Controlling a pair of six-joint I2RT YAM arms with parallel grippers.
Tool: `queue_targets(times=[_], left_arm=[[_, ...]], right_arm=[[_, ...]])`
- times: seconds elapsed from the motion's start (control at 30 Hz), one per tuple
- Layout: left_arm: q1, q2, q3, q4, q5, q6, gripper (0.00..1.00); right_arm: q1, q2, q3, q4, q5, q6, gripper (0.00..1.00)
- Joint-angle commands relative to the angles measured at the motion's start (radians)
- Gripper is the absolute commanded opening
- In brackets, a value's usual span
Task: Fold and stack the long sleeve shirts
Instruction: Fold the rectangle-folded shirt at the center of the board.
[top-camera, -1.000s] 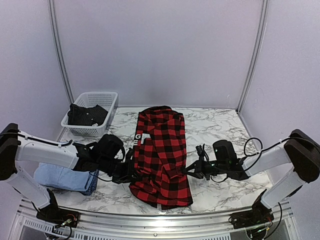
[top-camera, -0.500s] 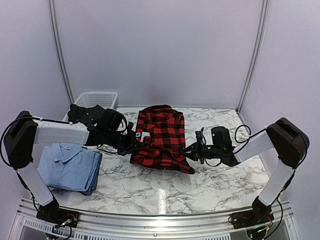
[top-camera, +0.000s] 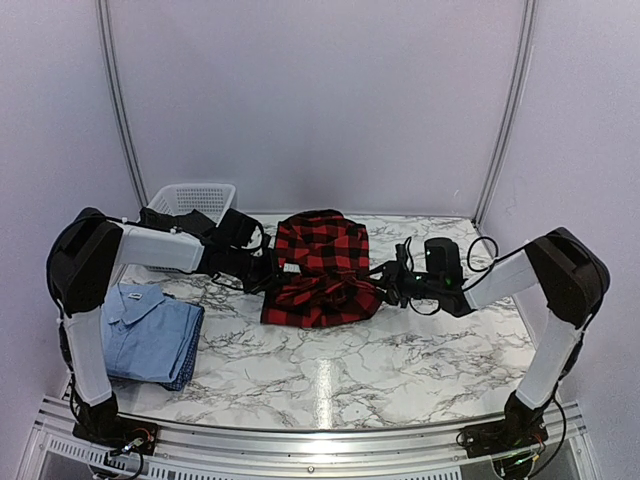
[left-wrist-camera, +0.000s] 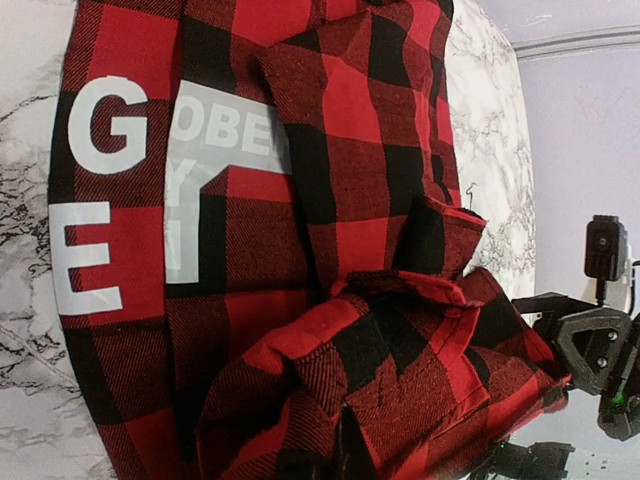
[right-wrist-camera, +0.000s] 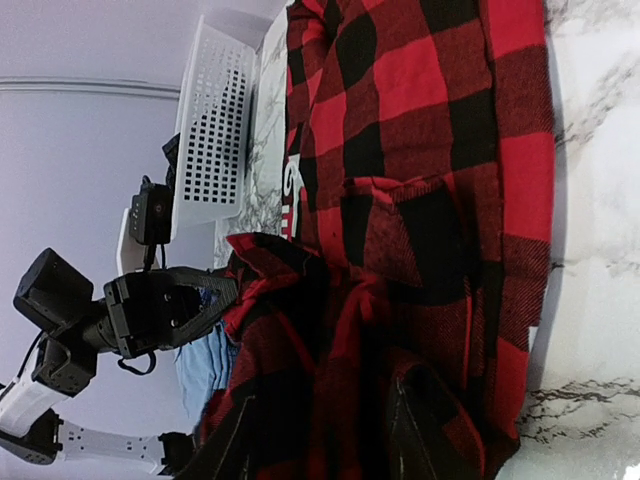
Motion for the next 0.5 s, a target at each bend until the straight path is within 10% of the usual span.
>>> queue_targets(times=[0.0, 0.47], left_arm=[[0.023, 0.032, 0.037, -0.015, -0.013, 0.034, 0.0], [0.058, 0.078, 0.055, 0.012, -0.008, 0.027, 0.0]], right_arm=[[-0.011, -0.111, 0.022, -0.111, 0.103, -0.12, 0.42], [0.024, -0.279, 0.005, -0.332, 0.301, -0.529, 0.61]])
